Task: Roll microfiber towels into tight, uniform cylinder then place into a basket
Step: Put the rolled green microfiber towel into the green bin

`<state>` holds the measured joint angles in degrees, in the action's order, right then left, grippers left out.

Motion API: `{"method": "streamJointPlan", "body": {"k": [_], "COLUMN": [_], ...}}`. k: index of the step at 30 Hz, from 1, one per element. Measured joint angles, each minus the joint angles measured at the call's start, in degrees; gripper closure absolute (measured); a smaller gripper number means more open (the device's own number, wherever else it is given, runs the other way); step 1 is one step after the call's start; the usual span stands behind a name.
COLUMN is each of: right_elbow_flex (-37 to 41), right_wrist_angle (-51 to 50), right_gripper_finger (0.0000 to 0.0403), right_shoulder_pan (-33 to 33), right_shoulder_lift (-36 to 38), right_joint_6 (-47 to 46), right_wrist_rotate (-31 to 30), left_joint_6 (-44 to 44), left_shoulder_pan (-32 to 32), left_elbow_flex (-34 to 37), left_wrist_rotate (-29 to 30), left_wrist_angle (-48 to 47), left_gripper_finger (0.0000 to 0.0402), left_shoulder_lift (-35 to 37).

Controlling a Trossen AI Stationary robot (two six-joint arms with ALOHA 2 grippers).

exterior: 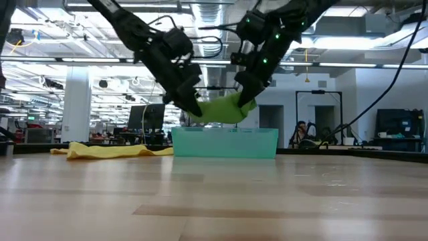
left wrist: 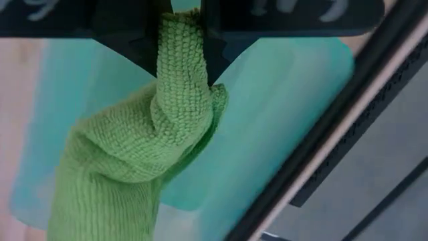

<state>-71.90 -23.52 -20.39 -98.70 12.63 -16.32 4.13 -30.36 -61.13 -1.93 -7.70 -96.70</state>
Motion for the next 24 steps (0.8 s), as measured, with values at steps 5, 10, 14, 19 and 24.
{"method": "streamJointPlan", "body": {"k": [5,10,14,19,24], "right_elbow_flex": [0.00,0.06,0.16,0.03,-0.03], "right_wrist_angle": [1.84,0.94,-2.62,-3.88,-4.50], "right_gripper_finger": [0.0373,0.0372,0.0373,0.0373,0.0373], "right_shoulder_pan": [-4.68,-5.66,-4.66,-1.91,-0.01], "right_shoulder_lift": [-0.02,-1.87,-4.76,-9.03,-10.58], "right_joint_6": [0.93,1.52,1.53,1.85,2.42], "right_wrist_rotate": [5.42,6.73,9.19,9.19,9.03], "left_joint_6": [2.05,3.52,3.65,6.24,7.48], "left_shoulder_pan": [-2.83,-3.81,-2.84,0.45,3.24], "left_elbow_flex": [-6.38,-8.51,-8.27,-7.11,-6.98], "left_wrist_rotate": [-1.17,-2.69,-4.76,-5.28,-5.27], "left_wrist_angle": [-3.27,-7.85,-13.51,-18.35,-20.42], "left_gripper_finger": [0.0377,0.0377,0.0377,0.0377,0.0377], "left_shoulder_lift": [-5.01,-6.65,-6.65,-6.61,-6.63]}}
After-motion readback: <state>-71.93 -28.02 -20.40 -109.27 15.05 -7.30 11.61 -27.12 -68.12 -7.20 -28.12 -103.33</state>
